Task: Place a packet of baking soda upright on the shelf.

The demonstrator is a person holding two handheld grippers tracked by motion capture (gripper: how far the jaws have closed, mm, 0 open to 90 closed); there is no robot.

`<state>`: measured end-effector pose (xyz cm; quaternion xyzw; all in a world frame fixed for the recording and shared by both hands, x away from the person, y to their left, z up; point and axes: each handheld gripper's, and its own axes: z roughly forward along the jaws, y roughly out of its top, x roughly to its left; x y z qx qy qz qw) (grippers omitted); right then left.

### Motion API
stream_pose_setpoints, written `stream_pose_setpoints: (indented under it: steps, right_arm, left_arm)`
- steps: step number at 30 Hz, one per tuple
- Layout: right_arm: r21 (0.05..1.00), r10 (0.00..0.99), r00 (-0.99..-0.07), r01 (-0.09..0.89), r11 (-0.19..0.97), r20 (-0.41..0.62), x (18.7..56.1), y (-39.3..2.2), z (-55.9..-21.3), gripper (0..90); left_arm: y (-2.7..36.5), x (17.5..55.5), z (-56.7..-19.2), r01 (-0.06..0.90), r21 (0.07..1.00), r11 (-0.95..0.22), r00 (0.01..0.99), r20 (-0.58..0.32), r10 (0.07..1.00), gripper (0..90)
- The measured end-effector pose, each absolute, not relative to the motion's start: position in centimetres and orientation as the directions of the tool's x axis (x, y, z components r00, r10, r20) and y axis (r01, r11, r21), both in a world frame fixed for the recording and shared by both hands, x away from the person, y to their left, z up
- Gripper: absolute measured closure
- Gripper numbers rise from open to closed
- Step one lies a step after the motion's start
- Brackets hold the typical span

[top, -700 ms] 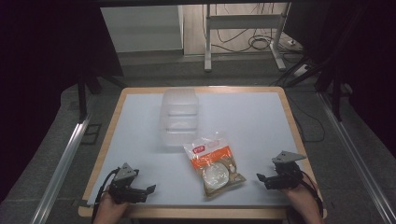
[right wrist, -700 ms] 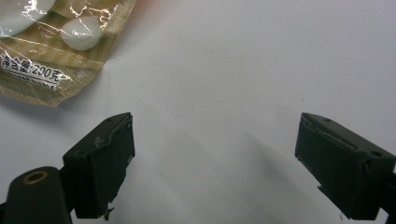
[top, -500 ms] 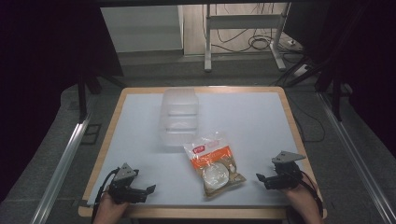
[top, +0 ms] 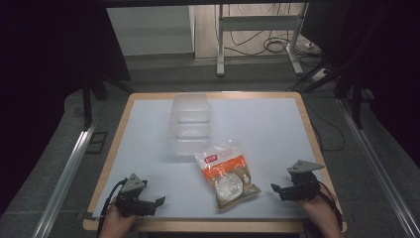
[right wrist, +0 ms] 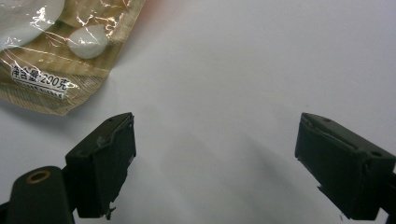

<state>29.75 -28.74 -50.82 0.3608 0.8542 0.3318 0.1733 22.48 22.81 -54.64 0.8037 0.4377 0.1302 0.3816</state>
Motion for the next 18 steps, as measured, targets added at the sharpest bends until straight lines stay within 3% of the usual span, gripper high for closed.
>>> stream_pose_setpoints:
  steps: [15,18]
  right_arm:
    - [0.728,0.738,-0.675,0.497,0.472,-0.018,29.4,-27.5,-50.0,10.2]
    - [0.721,0.725,-0.689,0.494,0.486,-0.016,29.1,-26.9,-49.7,21.9]
  left_arm:
    - [22.7,22.5,-54.7,0.605,0.726,-0.328,0.585,-0.125,0.801,7.0]
    - [22.7,22.5,-54.7,0.605,0.725,-0.329,0.585,-0.125,0.801,7.0]
